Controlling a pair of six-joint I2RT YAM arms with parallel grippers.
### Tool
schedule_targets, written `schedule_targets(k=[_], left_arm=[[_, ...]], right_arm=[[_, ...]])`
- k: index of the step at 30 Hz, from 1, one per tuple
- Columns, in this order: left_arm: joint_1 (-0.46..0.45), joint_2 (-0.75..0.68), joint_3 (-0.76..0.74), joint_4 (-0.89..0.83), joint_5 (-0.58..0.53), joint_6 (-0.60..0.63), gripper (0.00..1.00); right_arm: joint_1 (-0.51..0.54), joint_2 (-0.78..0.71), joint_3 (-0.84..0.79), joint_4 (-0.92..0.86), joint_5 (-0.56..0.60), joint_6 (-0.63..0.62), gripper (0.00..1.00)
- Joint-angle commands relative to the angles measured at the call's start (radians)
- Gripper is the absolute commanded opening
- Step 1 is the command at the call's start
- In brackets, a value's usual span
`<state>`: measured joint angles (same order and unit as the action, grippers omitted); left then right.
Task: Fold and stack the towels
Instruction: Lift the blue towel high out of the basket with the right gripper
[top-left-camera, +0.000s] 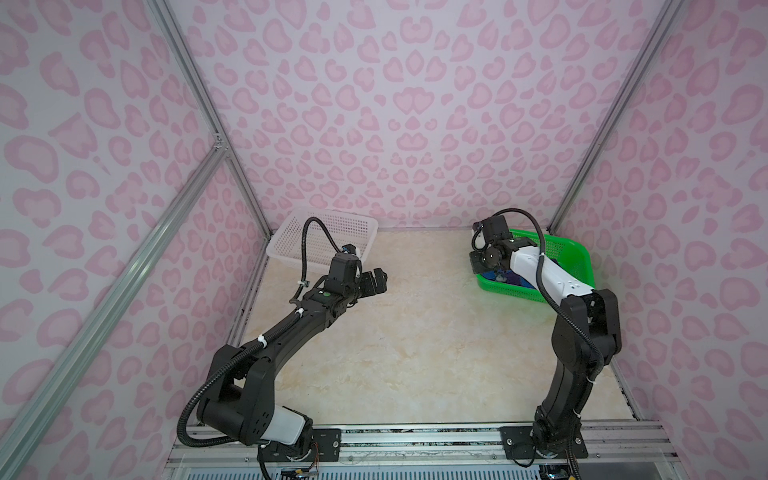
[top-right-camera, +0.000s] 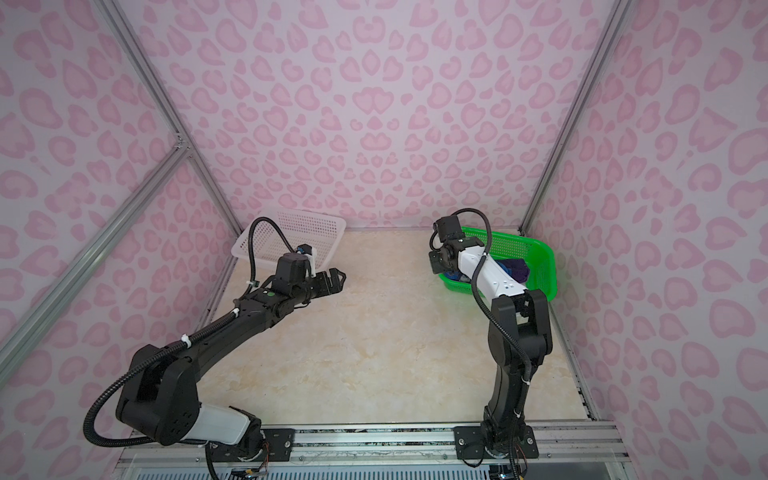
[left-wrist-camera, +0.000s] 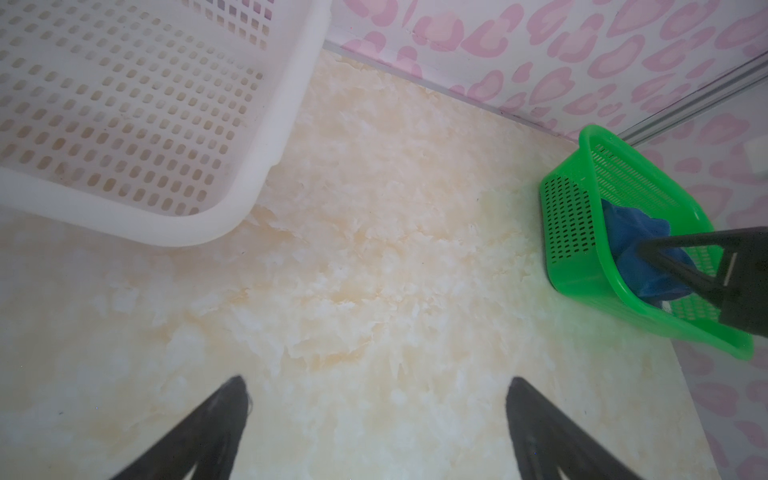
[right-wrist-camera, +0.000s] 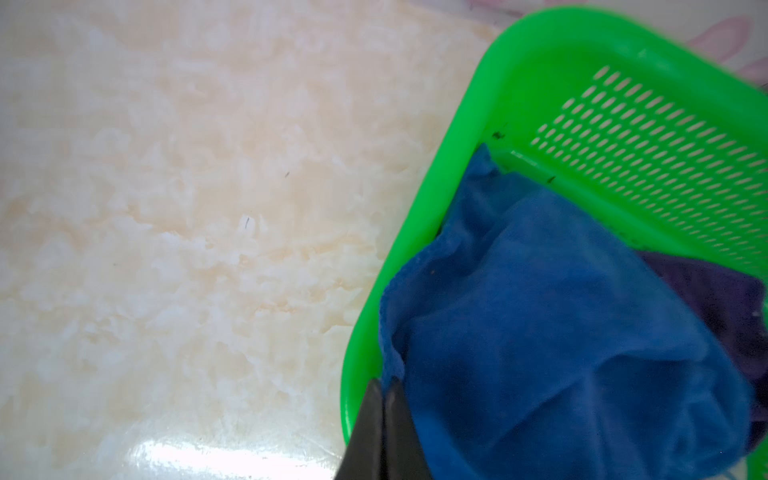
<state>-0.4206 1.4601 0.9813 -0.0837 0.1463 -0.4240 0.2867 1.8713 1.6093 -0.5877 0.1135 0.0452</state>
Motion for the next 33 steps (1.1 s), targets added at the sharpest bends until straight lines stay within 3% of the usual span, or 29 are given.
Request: schedule_targets(k=[1,7,13,25,33], left_arm=[[0.000,-0.020,-0.008,0.019,-0.013,0.008,0.98],[0.000,-0.039,-0.022,0.028,-0.029,0.007,0.98],[0.000,-0.058,-0.041,0.042,-0.048,0.003,0.98],[0.000,-0.147,-0.102,0.091,-0.121,0.009,0.98],[0.000,-0.289,-0.143,0.090,-0.167,0.053,0.98]], right_arm=[[-0.009,-0.045,0.063,-0.022,0.042,-0.010,0.00],[-0.009,-0.131,0.185,0.002,0.056,-0.056,0.00],[0.024,-0.165,0.352,-0.033,-0.007,-0.105,0.00],[0.301,-0.107,0.750,-0.183,-0.110,-0.212,0.00],[0.481,-0.087,0.811,-0.173,-0.155,-0.231,0.00]])
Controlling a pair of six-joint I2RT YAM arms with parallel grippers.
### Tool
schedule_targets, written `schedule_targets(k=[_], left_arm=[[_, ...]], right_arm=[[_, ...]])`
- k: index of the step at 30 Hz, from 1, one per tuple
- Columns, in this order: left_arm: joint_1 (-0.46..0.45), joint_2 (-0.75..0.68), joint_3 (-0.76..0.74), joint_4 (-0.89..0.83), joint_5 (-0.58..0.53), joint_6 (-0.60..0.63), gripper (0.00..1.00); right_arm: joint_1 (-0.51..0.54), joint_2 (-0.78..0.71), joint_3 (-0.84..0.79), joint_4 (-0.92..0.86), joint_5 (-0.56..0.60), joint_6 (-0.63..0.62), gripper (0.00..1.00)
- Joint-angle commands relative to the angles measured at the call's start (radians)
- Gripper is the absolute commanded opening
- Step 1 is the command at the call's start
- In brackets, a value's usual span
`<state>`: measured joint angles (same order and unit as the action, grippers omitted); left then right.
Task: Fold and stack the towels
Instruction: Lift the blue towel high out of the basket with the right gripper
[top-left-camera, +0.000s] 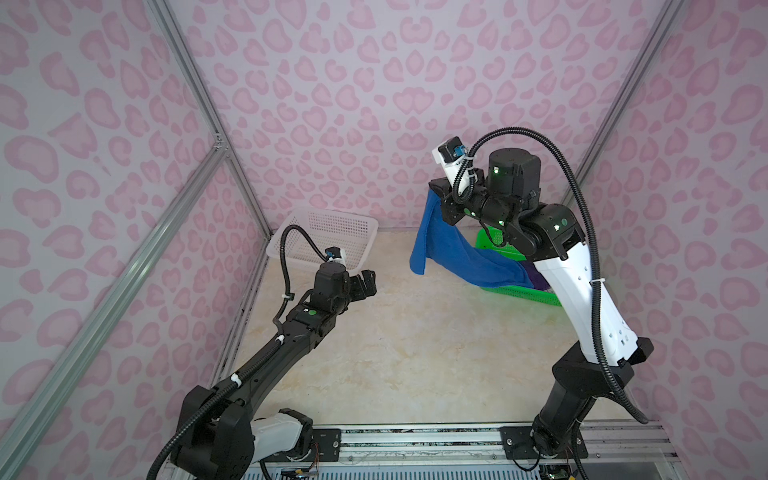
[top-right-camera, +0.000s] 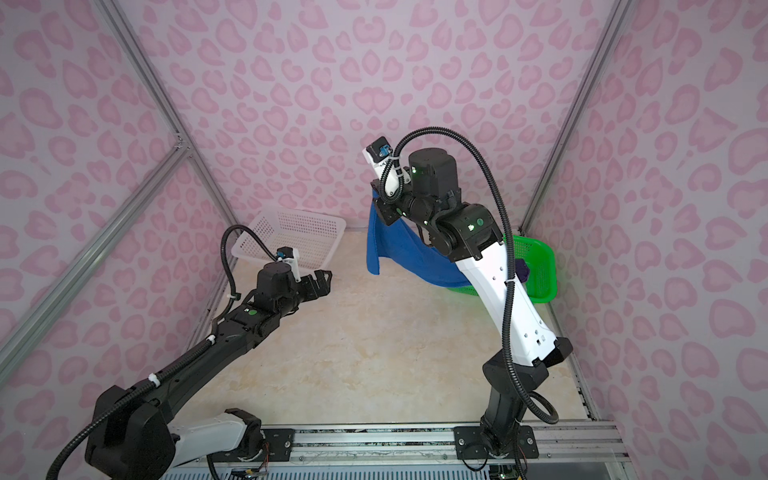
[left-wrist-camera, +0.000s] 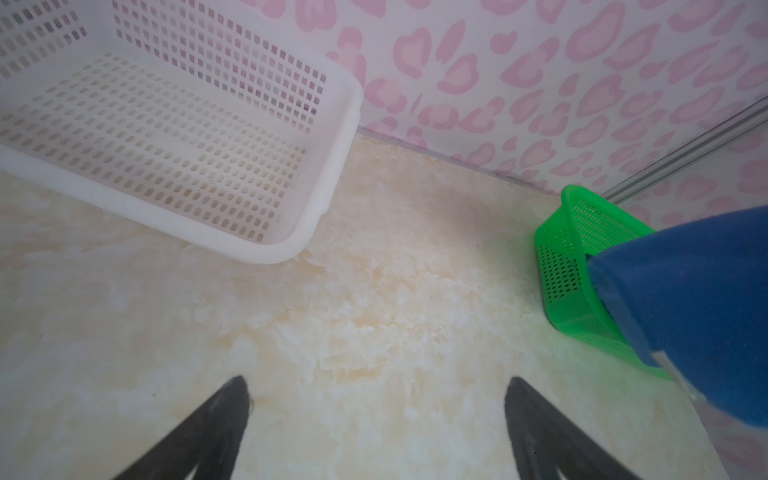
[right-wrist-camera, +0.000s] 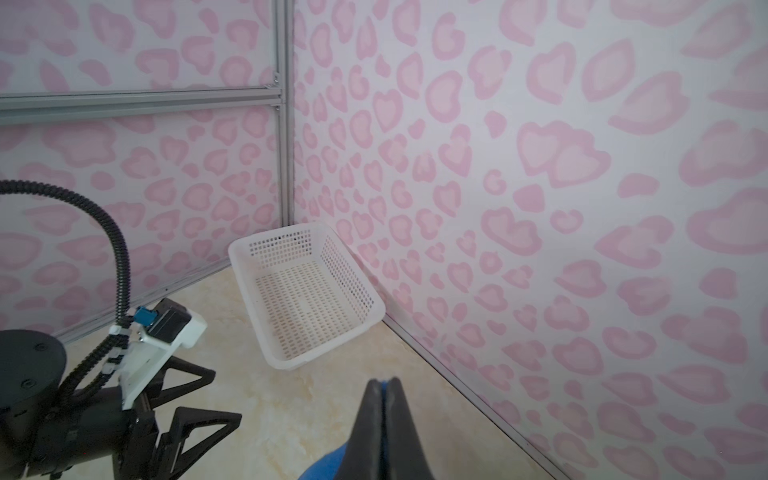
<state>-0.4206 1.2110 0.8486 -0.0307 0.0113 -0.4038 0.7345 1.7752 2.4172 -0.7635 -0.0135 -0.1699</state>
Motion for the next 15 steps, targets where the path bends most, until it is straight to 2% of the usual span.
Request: schedule_targets(k=[1,5,8,12,15], left_arm=[[0.000,-0.062,-0.014,0.031,-0.038,0.036,0.98],[0.000,-0.132,-0.040,0.019,-0.049,0.048,0.98],[0.000,-0.174,-0.073,0.037,0.010,0.069,0.98],[-0.006,-0.217,-0.143,0.161,0.172,0.073,0.98],[-0.073,-0.252,-0.216,0.279,0.148,0.113,0.97]], right_arm=[[0.048,0.011,-0.006,0.003,-0.029,-0.016,0.00],[0.065,-0.004,-0.115,0.049,-0.012,0.013,0.00],[0.064,-0.027,-0.225,0.107,0.025,0.028,0.00],[0.050,-0.027,-0.296,0.134,0.054,0.052,0.00],[0.029,-0.014,-0.308,0.135,0.051,0.076,0.00]])
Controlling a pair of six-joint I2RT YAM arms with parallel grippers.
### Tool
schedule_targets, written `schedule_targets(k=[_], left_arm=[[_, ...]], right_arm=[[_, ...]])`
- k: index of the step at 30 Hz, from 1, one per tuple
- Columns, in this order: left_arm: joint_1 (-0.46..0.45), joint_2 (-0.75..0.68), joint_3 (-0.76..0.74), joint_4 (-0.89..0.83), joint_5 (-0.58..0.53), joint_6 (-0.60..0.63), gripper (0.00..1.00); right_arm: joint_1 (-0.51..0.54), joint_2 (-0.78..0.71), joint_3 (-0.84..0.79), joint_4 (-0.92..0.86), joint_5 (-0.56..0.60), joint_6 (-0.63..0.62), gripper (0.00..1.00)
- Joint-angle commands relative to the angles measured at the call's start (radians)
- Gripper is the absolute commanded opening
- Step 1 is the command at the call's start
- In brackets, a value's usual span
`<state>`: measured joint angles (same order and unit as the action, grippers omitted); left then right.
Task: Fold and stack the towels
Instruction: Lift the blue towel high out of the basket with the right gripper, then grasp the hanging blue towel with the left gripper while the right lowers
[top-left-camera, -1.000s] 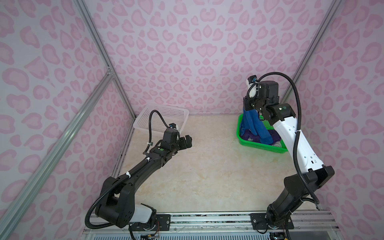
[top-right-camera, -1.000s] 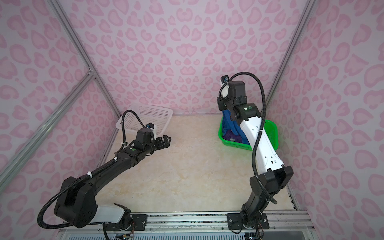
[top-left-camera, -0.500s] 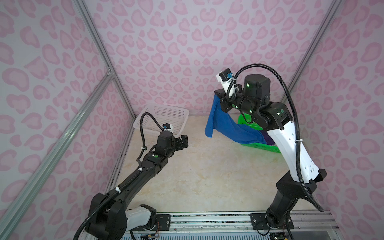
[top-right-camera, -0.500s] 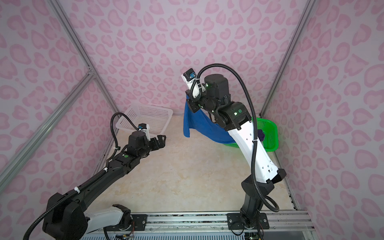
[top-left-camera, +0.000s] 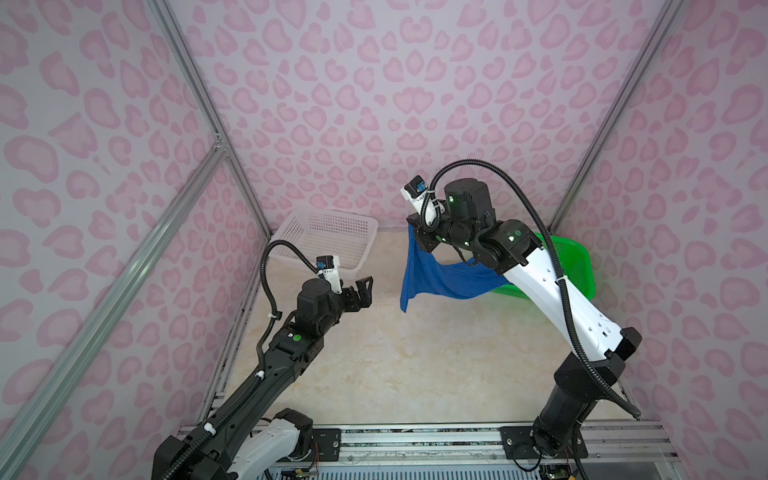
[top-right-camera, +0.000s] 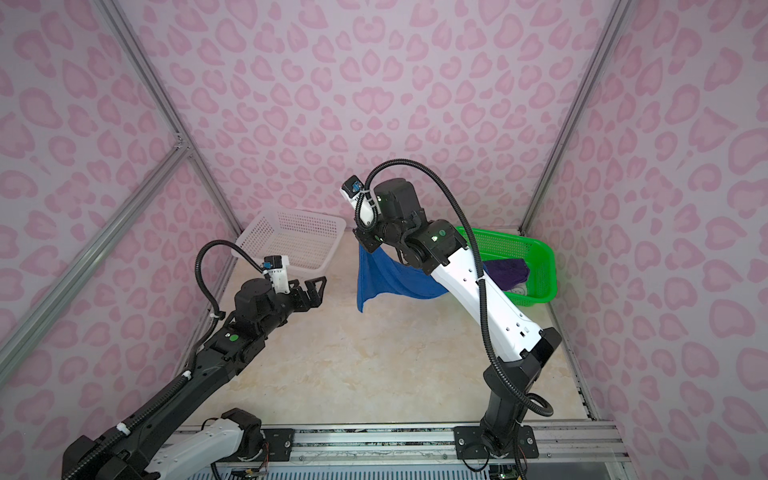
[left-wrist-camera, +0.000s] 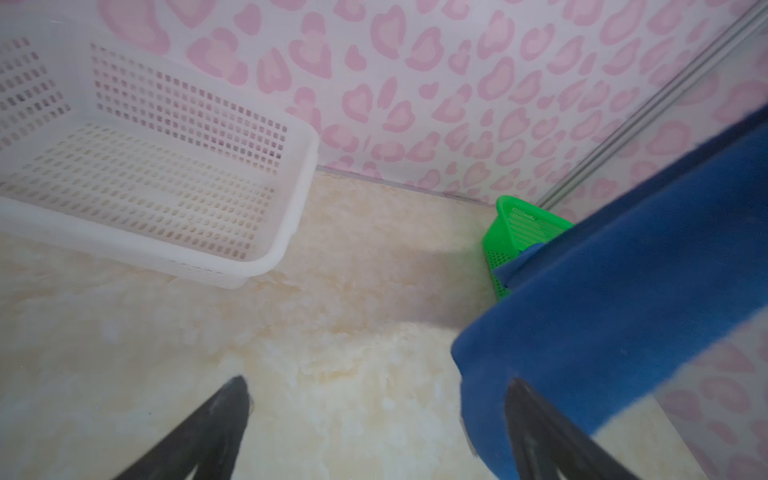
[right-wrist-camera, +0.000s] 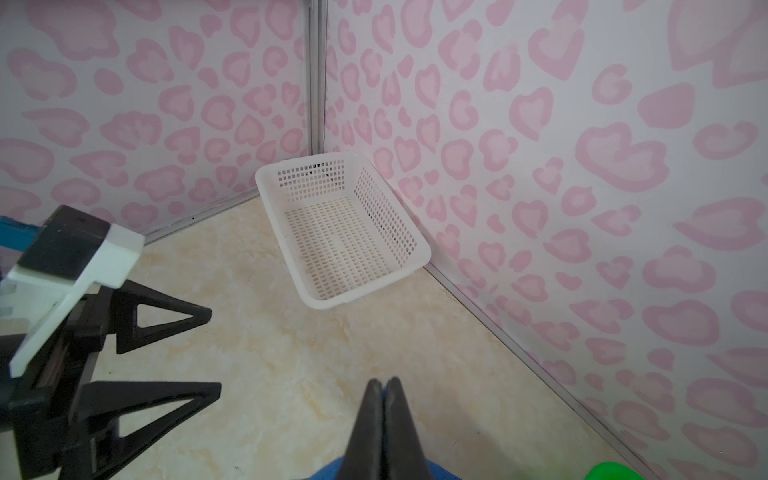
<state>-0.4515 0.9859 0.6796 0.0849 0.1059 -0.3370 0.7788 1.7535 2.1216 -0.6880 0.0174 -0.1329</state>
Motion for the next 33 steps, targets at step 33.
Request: schedule_targets(k=[33], left_arm=[[-0.412,0.650,0.192,0.672,-0.384,0.236,1.00]], right_arm=[[-0.098,-0.013,-0.079,0.080,-0.056,0.107,0.00]])
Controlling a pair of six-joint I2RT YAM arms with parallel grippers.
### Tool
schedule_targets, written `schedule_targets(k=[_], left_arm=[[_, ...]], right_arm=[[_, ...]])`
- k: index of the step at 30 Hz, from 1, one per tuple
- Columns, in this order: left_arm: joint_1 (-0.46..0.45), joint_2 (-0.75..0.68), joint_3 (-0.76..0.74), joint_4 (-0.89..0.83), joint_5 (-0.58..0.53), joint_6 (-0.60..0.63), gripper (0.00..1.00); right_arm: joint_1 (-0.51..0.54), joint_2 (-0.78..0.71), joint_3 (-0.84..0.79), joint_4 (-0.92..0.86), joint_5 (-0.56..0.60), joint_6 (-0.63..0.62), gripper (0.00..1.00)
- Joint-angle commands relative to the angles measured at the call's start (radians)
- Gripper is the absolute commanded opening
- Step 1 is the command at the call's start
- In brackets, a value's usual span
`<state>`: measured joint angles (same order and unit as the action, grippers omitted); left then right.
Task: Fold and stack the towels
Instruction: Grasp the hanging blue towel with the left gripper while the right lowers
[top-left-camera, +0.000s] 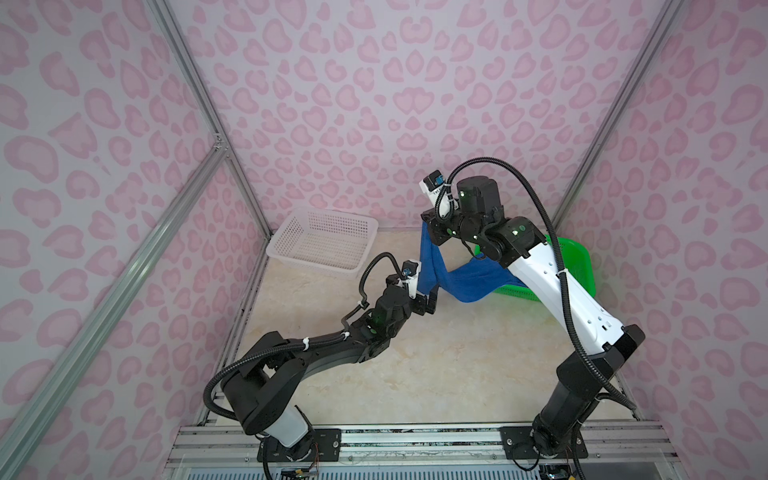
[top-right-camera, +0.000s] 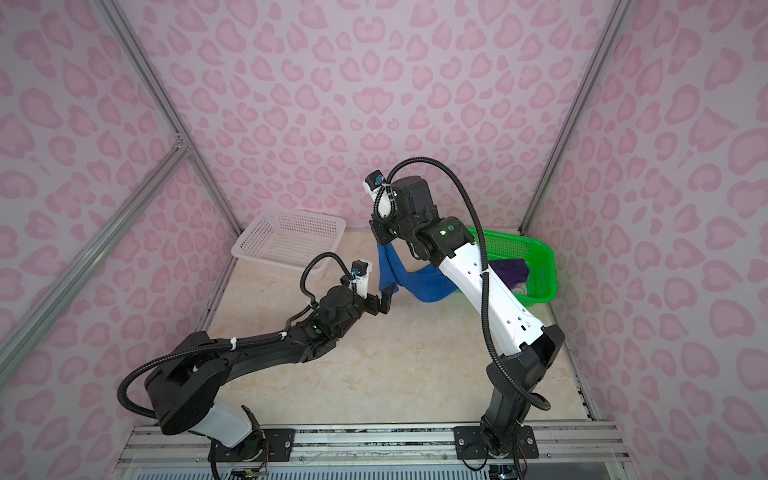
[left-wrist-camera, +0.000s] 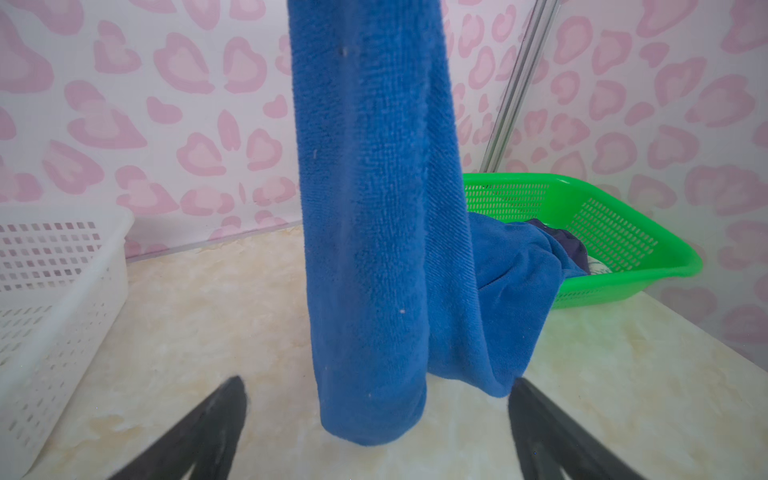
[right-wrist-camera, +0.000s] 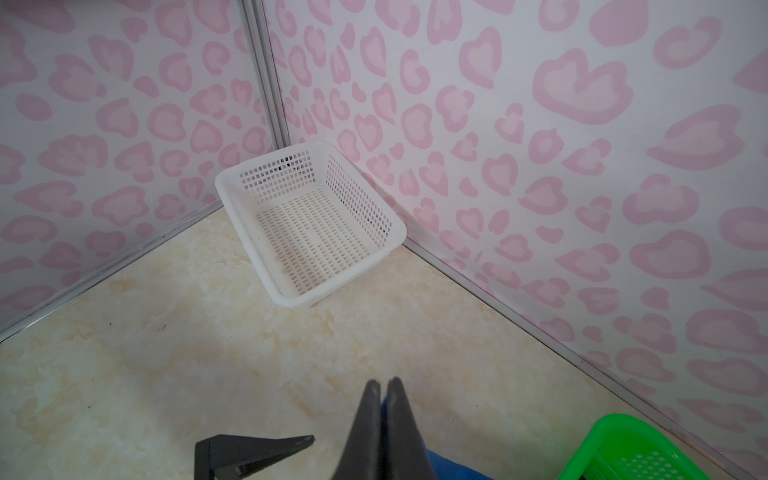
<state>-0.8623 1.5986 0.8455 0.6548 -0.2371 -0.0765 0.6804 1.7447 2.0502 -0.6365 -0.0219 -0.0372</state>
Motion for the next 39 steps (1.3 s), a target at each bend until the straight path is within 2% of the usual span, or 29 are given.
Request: schedule_targets(k=[1,8,10,15,18,20,23,27,31,36,39], left_arm=[[-0.004,0.059,0.037,0.116,-0.054,-0.026,1.00],[-0.013,0.178,0.102,0.161,-0.143,-0.049,0.96],[-0.014,0.193,0.103,0.169,-0.158,-0.062,0.89],[-0.014,0.202,0.093,0.136,-0.151,-0.070,0.64],[-0.014,0.177,0.072,0.094,-0.178,-0.084,0.61],[-0.014,0.152,0.053,0.061,-0.187,-0.084,0.61],[-0.012,0.113,0.029,-0.015,-0.198,-0.082,0.65],[-0.011,0.058,-0.025,-0.051,-0.209,-0.104,0.69],[-0.009,0.006,-0.067,-0.056,-0.210,-0.106,0.79],[-0.001,-0.036,-0.065,-0.091,-0.197,-0.104,0.91],[0.005,-0.051,-0.070,-0.092,-0.191,-0.108,0.93]], right_arm=[[0.000,-0.004,-0.009,0.028,-0.016,0.012,0.00],[-0.001,-0.005,-0.014,0.029,-0.012,0.012,0.00],[0.000,-0.004,-0.014,0.027,-0.008,0.011,0.00],[-0.002,-0.001,-0.021,0.022,-0.004,0.005,0.00],[-0.012,-0.004,-0.071,0.028,0.012,0.014,0.00],[-0.034,-0.016,-0.148,0.051,0.021,0.047,0.00],[-0.087,-0.061,-0.323,0.119,0.066,0.147,0.25],[-0.155,-0.153,-0.602,0.223,0.134,0.249,0.40],[-0.225,-0.242,-0.810,0.283,0.107,0.337,0.45],[-0.253,-0.338,-1.011,0.328,0.084,0.391,0.49],[-0.263,-0.362,-1.099,0.345,0.085,0.415,0.50]])
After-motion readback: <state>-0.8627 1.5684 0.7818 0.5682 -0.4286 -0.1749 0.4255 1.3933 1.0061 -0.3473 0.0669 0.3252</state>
